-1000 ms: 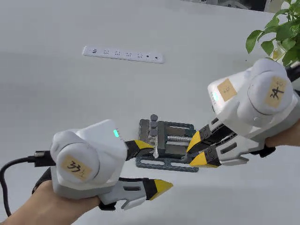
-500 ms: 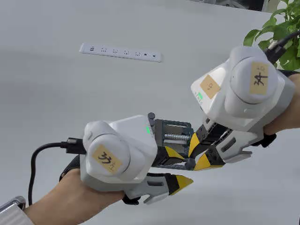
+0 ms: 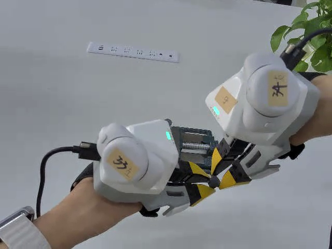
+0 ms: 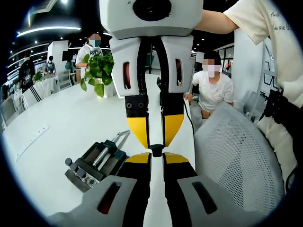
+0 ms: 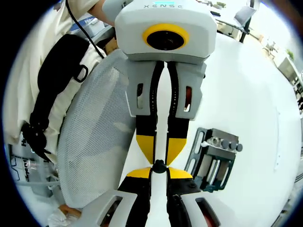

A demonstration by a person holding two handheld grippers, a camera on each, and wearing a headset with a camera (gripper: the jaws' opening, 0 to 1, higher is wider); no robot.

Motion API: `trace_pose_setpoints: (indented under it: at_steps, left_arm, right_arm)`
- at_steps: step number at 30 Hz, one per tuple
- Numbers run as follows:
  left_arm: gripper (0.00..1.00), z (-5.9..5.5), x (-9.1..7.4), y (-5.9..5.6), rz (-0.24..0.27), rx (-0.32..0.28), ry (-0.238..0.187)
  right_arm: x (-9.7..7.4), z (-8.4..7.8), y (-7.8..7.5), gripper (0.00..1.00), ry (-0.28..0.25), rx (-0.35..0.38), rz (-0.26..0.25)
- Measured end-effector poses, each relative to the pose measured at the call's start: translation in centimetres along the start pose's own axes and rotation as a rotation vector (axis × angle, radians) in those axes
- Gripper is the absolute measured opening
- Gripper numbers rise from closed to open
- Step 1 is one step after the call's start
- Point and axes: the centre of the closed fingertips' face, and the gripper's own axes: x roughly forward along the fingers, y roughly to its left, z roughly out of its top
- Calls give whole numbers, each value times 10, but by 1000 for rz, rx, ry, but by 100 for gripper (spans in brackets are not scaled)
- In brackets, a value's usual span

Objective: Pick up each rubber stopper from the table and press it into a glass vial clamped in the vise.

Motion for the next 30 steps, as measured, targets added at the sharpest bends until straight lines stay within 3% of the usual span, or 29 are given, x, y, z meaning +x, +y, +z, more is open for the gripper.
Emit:
trace_pose_setpoints:
  at_steps: [14, 19, 21, 30]
  left_arm:
    - [4, -1, -2, -2, 1, -13, -8]
    - [4, 2, -5, -1, 9, -18, -32]
    - [4, 2, -7, 1, 20, -13, -36]
    - [4, 9, -15, 10, 72, -90, -109]
  right_arm:
    - [0, 6, 3, 6, -22, 3, 4]
    - [-4, 7, 1, 7, -45, -13, -10]
    - [-7, 6, -2, 12, -56, -5, -26]
    - [-17, 13, -11, 11, -146, 50, -77]
